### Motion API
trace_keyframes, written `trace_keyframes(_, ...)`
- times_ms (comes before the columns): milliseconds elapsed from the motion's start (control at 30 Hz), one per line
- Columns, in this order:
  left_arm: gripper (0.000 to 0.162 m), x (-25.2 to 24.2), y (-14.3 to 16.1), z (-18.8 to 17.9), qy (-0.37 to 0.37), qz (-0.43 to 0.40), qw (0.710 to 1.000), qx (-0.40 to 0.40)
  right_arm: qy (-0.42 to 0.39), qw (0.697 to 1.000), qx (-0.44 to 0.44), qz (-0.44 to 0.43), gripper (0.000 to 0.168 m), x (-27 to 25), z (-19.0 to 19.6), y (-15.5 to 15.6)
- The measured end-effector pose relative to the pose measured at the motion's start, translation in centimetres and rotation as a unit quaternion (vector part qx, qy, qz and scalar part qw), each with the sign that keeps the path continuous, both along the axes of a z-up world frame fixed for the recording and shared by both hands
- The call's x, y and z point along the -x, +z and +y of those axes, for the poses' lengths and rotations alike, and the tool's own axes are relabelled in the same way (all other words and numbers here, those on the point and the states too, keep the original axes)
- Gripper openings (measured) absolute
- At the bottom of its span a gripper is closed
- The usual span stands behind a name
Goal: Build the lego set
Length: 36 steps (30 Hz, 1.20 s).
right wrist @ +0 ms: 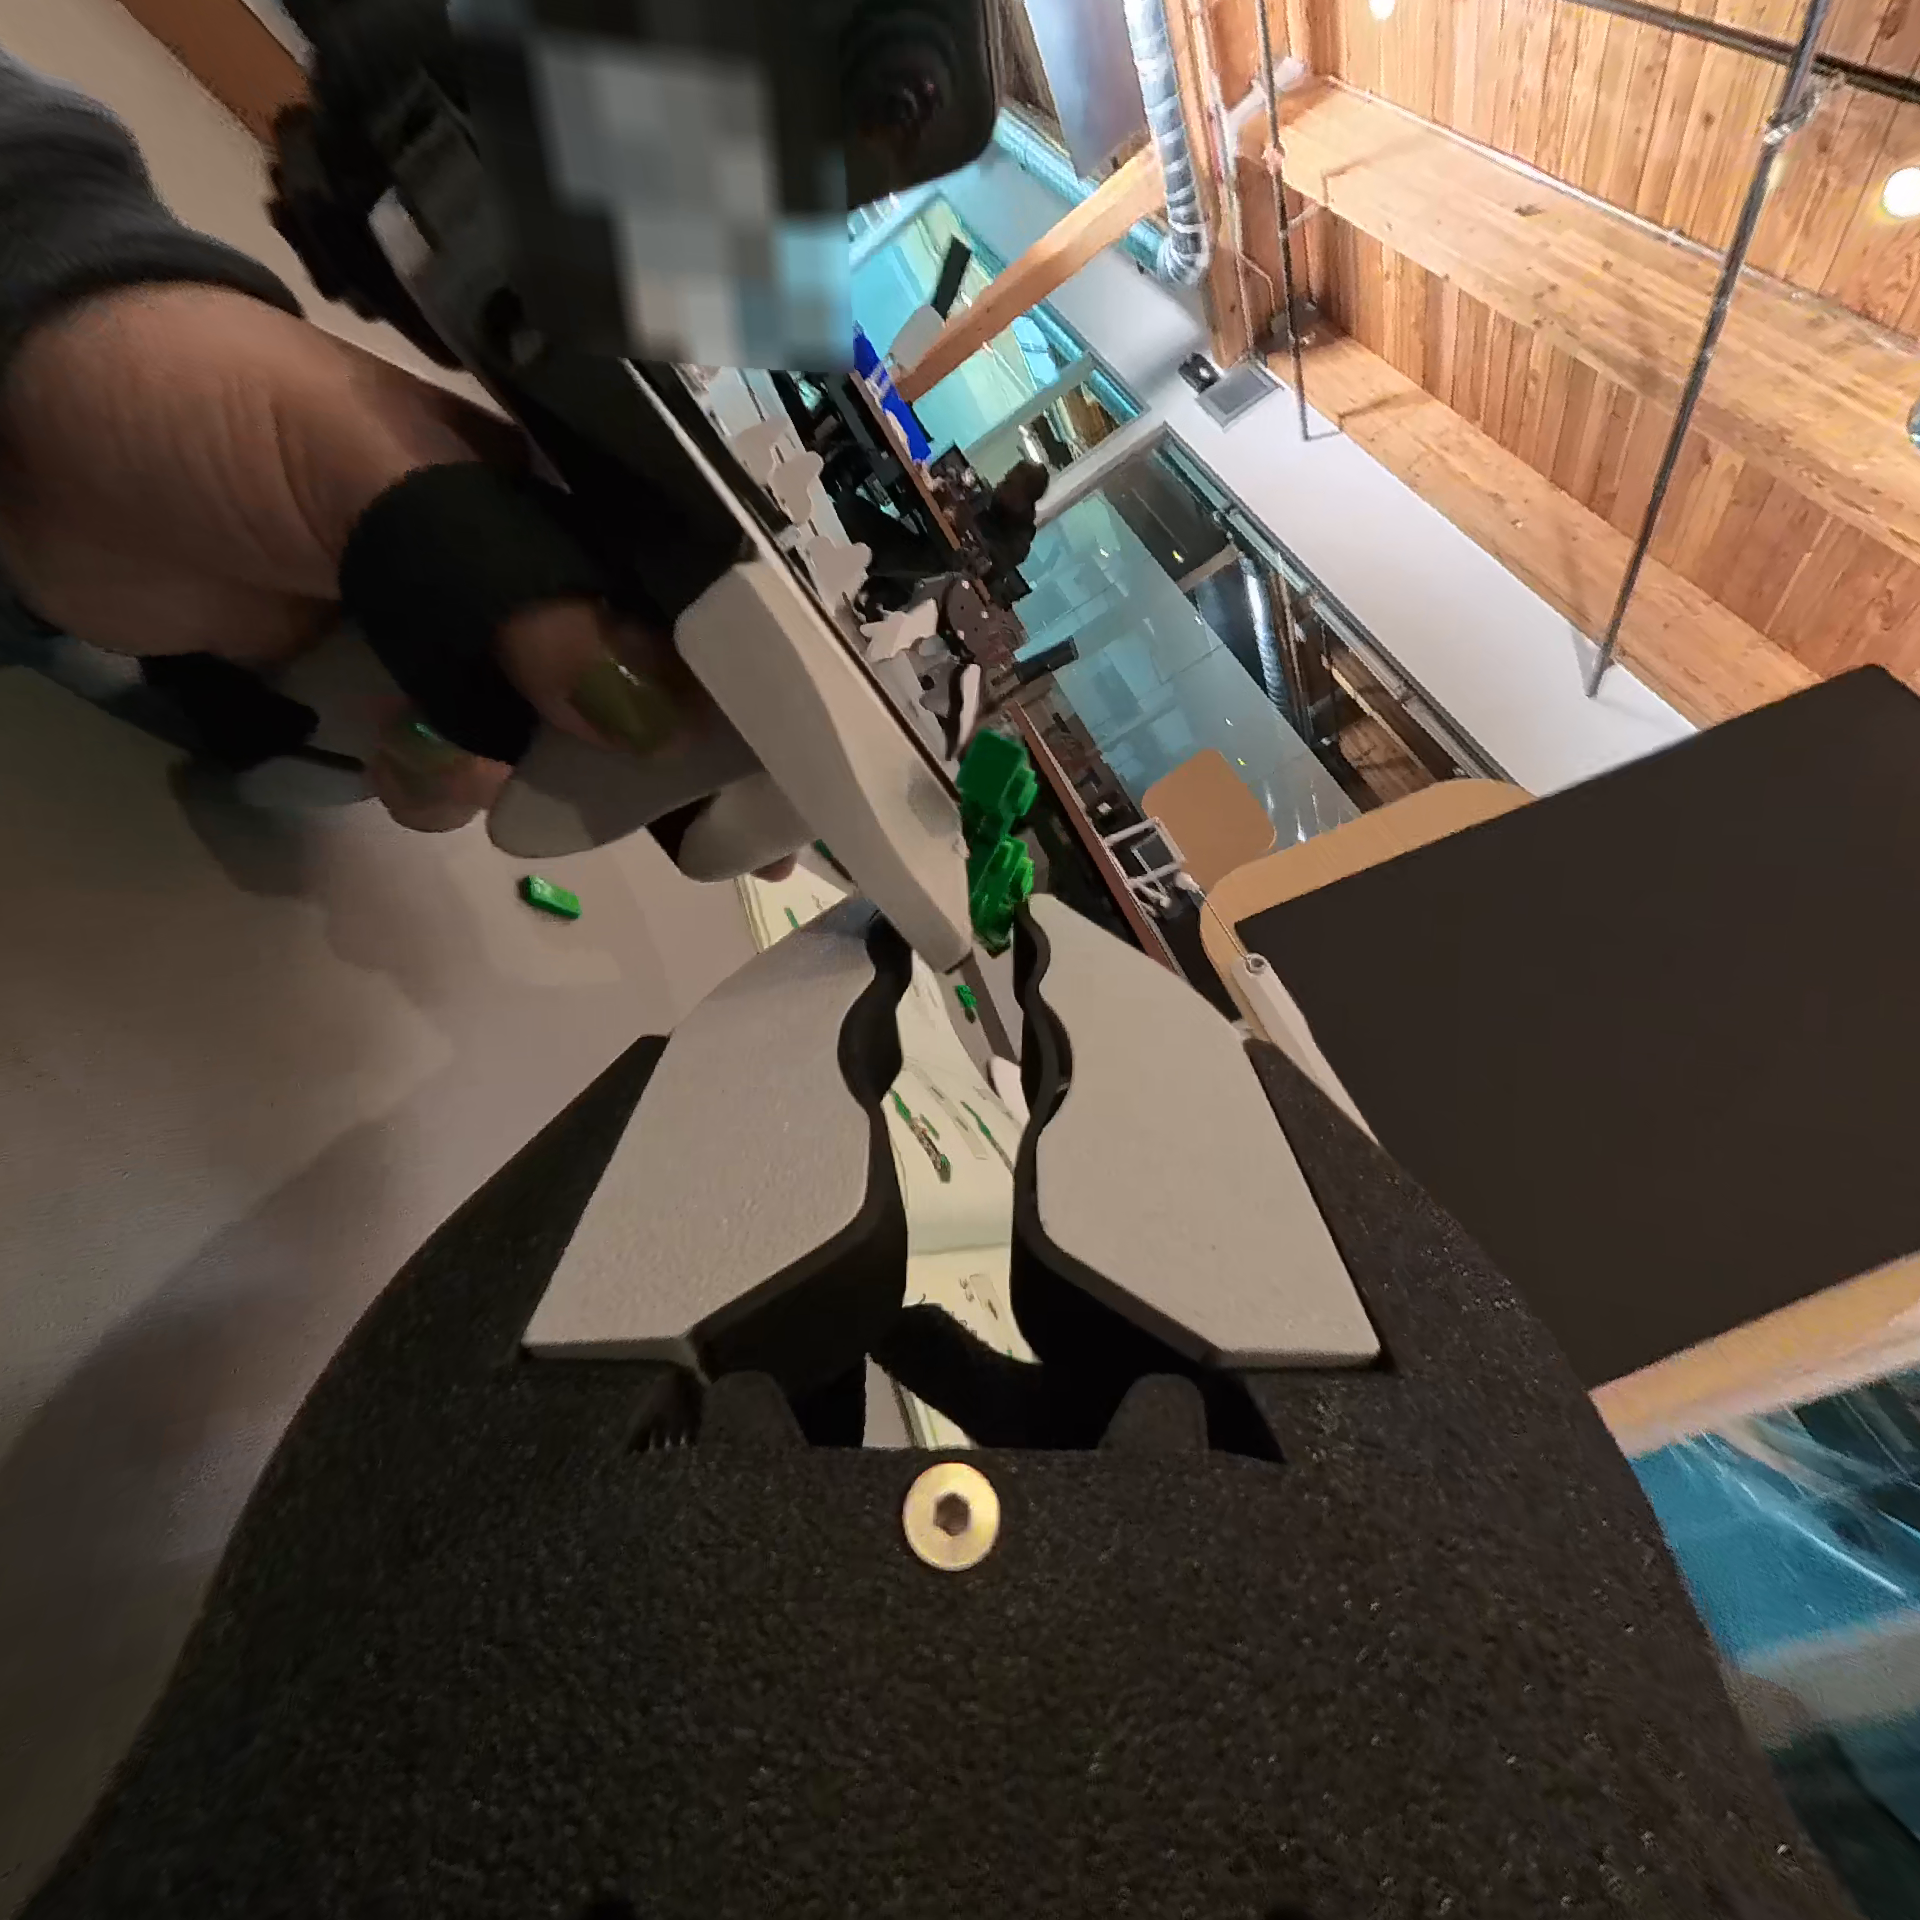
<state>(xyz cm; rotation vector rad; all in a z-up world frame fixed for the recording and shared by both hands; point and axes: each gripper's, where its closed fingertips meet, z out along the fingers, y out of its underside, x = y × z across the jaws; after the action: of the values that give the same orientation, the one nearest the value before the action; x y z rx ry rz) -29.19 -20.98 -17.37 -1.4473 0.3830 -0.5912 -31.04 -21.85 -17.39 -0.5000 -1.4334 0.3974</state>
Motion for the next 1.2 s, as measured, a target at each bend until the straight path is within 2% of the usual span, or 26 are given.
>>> trace_keyframes(33,0.054,0.0,0.0,-0.1,-0.003,0.003,1.000,0.000,0.013,1.000,0.005,-0.009,0.020,-0.1,0.0,-0.1)
trace_keyframes(100,0.054,0.4,-0.2,-0.2,-0.004,0.020,1.000,-0.003,0.030,0.998,0.039,-0.031,0.035,-0.2,1.0,-0.3)
trace_keyframes(167,0.054,0.4,-0.4,-0.4,-0.011,0.043,0.999,-0.010,0.074,0.990,0.105,-0.062,0.046,-0.6,1.6,-0.5)
trace_keyframes(300,0.054,-0.2,-1.0,-0.7,-0.017,0.102,0.994,-0.026,0.199,0.934,0.269,-0.123,0.053,-2.0,0.6,0.2)
trace_keyframes(367,0.054,-0.8,-1.4,-0.8,-0.027,0.121,0.992,-0.024,0.218,0.910,0.312,-0.161,0.056,-2.3,0.4,-0.1)
trace_keyframes(467,0.054,-1.4,-1.9,-0.8,-0.036,0.142,0.989,-0.021,0.216,0.902,0.317,-0.198,0.054,-2.4,0.2,-1.1)
trace_keyframes(767,0.054,-1.4,-2.2,-0.7,-0.032,0.153,0.988,-0.016,0.221,0.888,0.344,-0.209,0.056,-2.4,0.2,-1.2)
trace_keyframes(1000,0.054,-1.9,-2.9,-0.8,-0.038,0.182,0.982,-0.006,0.196,0.896,0.318,-0.240,0.062,-2.5,0.5,-1.9)
trace_keyframes(1100,0.054,-2.0,-3.4,-0.6,-0.027,0.191,0.981,0.006,0.146,0.909,0.311,-0.236,0.078,-2.4,1.7,-2.2)
trace_keyframes(1200,0.054,-1.4,-3.6,0.0,0.006,0.199,0.980,0.015,0.074,0.929,0.315,-0.177,0.080,-2.6,2.8,-2.2)
